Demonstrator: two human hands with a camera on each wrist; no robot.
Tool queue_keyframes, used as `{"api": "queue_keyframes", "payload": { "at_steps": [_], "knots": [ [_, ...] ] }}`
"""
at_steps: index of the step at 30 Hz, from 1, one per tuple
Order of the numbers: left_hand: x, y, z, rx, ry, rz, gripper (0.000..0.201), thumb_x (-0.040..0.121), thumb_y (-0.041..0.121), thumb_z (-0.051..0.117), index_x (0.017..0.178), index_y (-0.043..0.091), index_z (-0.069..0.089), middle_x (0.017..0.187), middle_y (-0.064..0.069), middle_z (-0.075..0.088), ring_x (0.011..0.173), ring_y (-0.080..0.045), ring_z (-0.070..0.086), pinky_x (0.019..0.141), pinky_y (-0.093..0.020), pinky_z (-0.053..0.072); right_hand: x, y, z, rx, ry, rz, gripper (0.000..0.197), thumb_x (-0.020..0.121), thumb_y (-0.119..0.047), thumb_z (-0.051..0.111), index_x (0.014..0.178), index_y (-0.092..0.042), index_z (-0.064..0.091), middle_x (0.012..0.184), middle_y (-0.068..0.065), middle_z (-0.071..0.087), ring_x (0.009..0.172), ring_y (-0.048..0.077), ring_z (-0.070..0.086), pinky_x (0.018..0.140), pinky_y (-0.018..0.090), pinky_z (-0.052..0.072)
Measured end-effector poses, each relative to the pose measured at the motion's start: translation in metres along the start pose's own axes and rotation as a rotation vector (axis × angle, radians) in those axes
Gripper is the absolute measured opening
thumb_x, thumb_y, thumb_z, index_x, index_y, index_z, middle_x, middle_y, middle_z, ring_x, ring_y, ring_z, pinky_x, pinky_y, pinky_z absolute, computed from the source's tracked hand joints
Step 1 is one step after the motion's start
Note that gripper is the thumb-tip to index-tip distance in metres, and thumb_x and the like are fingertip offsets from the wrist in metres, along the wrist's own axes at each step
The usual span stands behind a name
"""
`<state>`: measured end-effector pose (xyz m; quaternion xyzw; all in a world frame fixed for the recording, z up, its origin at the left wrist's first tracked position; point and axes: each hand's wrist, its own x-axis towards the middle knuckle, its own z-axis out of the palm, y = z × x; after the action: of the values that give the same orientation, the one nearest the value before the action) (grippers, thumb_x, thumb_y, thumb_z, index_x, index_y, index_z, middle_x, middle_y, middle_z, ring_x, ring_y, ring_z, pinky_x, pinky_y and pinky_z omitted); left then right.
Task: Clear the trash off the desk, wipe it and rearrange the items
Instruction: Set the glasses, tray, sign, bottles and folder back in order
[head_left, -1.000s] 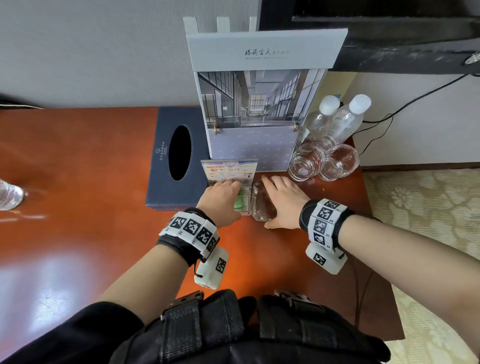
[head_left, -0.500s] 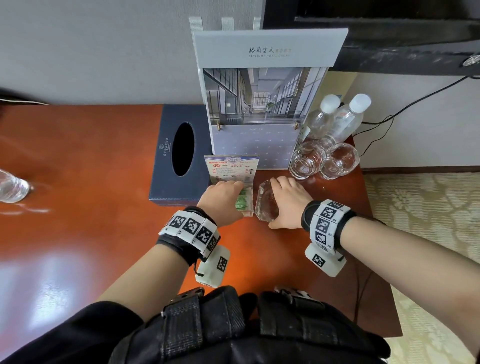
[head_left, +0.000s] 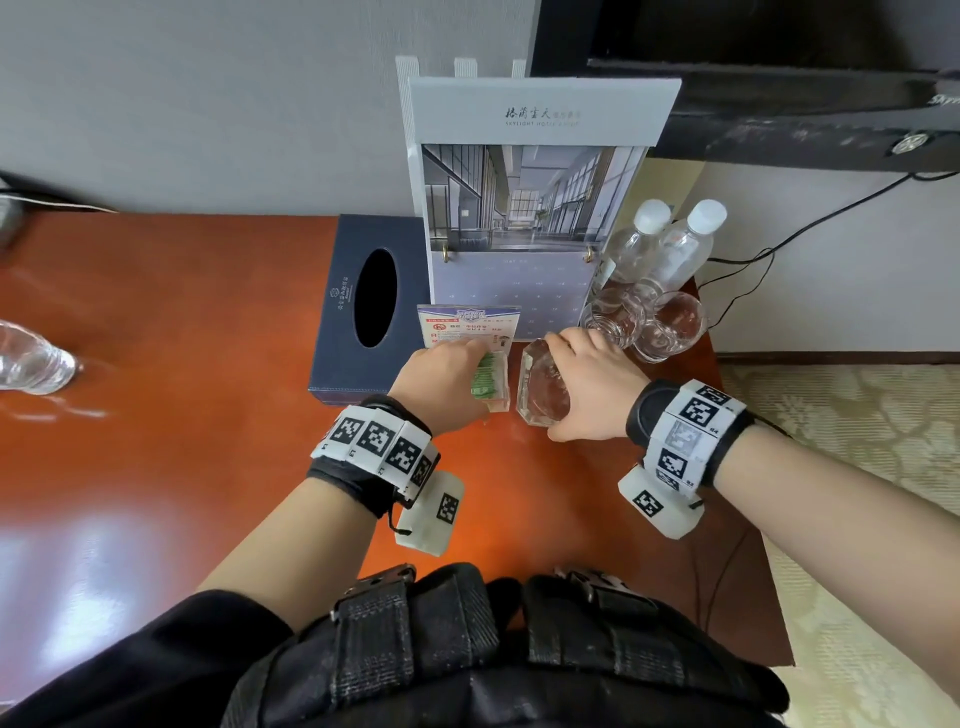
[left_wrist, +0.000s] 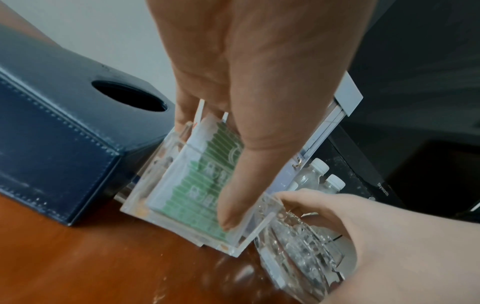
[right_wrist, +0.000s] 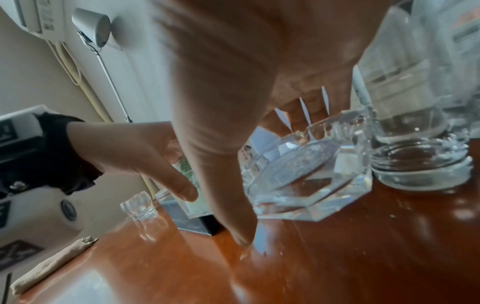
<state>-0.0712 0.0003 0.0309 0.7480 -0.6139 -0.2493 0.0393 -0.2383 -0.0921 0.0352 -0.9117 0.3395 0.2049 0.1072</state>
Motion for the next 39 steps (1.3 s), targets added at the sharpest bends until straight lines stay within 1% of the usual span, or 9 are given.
{"api": "queue_keyframes", "payload": {
  "at_steps": [3, 8, 12, 14, 19, 24, 28, 35, 39],
  "knots": [
    [-0.008, 0.0, -0.007, -0.01, 0.03, -0.001, 0.05, 0.078, 0.029, 0.069, 0.121, 0.013, 0.049, 0.116, -0.005, 0.058, 0.101, -0.026, 0.055, 0.081, -0.033, 0.043, -0.009, -0.006, -0.006, -0.017, -0.007, -0.026, 0.118, 0.062, -0.054, 0.074, 0.149, -0.009, 0.009, 0.146, 0.008, 0.024, 0.135, 0.027, 0.023, 0.112, 0.04, 0.023],
    [-0.025, 0.001, -0.016, -0.001, 0.054, 0.012, 0.051, 0.078, 0.029, 0.069, 0.122, 0.013, 0.049, 0.116, -0.005, 0.058, 0.102, -0.026, 0.055, 0.082, -0.035, 0.046, -0.026, -0.021, -0.013, -0.038, 0.005, -0.062, 0.118, 0.063, -0.053, 0.074, 0.15, -0.009, 0.007, 0.145, 0.007, 0.023, 0.135, 0.026, 0.021, 0.112, 0.04, 0.022],
    [-0.043, -0.001, -0.018, -0.009, 0.071, -0.008, 0.046, 0.077, 0.029, 0.069, 0.116, 0.013, 0.051, 0.108, -0.005, 0.059, 0.096, -0.027, 0.056, 0.077, -0.035, 0.046, -0.038, -0.034, -0.015, -0.043, 0.018, -0.067, 0.119, 0.062, -0.053, 0.075, 0.15, -0.009, 0.008, 0.145, 0.007, 0.023, 0.134, 0.025, 0.022, 0.111, 0.04, 0.025],
    [-0.054, -0.003, -0.018, -0.018, 0.073, -0.02, 0.044, 0.076, 0.028, 0.07, 0.113, 0.013, 0.052, 0.106, -0.005, 0.059, 0.094, -0.027, 0.057, 0.078, -0.036, 0.048, -0.043, -0.042, -0.016, -0.038, 0.023, -0.073, 0.119, 0.062, -0.052, 0.076, 0.15, -0.01, 0.008, 0.145, 0.006, 0.024, 0.134, 0.025, 0.023, 0.11, 0.039, 0.026],
    [-0.079, -0.01, -0.013, -0.034, 0.067, -0.04, 0.053, 0.077, 0.029, 0.07, 0.123, 0.014, 0.049, 0.114, -0.004, 0.058, 0.101, -0.026, 0.056, 0.081, -0.036, 0.046, -0.052, -0.062, -0.014, -0.069, 0.022, -0.094, 0.118, 0.061, -0.052, 0.075, 0.15, -0.01, 0.009, 0.145, 0.007, 0.024, 0.134, 0.025, 0.022, 0.111, 0.039, 0.026],
    [-0.102, -0.026, -0.008, -0.059, 0.085, -0.087, 0.05, 0.075, 0.03, 0.072, 0.117, 0.014, 0.051, 0.11, -0.005, 0.06, 0.099, -0.026, 0.057, 0.08, -0.036, 0.047, -0.056, -0.085, -0.011, -0.099, 0.004, -0.117, 0.118, 0.061, -0.052, 0.075, 0.15, -0.01, 0.01, 0.146, 0.008, 0.023, 0.133, 0.026, 0.023, 0.109, 0.038, 0.026],
    [-0.12, -0.038, -0.008, -0.073, 0.098, -0.123, 0.051, 0.076, 0.029, 0.071, 0.119, 0.014, 0.05, 0.113, -0.005, 0.06, 0.101, -0.025, 0.056, 0.081, -0.037, 0.049, -0.06, -0.105, -0.013, -0.114, 0.012, -0.132, 0.119, 0.061, -0.052, 0.077, 0.15, -0.009, 0.01, 0.146, 0.008, 0.024, 0.135, 0.026, 0.022, 0.11, 0.038, 0.025],
    [-0.147, -0.07, -0.022, -0.042, 0.103, -0.118, 0.05, 0.076, 0.03, 0.071, 0.119, 0.016, 0.049, 0.112, -0.004, 0.059, 0.1, -0.025, 0.056, 0.079, -0.033, 0.043, -0.061, -0.145, -0.022, -0.119, 0.041, -0.11, 0.119, 0.061, -0.052, 0.077, 0.15, -0.009, 0.01, 0.147, 0.009, 0.024, 0.137, 0.026, 0.02, 0.111, 0.039, 0.024],
    [-0.167, -0.096, -0.036, -0.022, 0.091, -0.12, 0.049, 0.077, 0.029, 0.07, 0.118, 0.015, 0.049, 0.111, -0.005, 0.058, 0.099, -0.026, 0.056, 0.078, -0.034, 0.043, -0.058, -0.178, -0.028, -0.094, 0.052, -0.097, 0.119, 0.062, -0.05, 0.077, 0.15, -0.009, 0.009, 0.148, 0.009, 0.023, 0.138, 0.026, 0.019, 0.112, 0.039, 0.024]
  ]
}}
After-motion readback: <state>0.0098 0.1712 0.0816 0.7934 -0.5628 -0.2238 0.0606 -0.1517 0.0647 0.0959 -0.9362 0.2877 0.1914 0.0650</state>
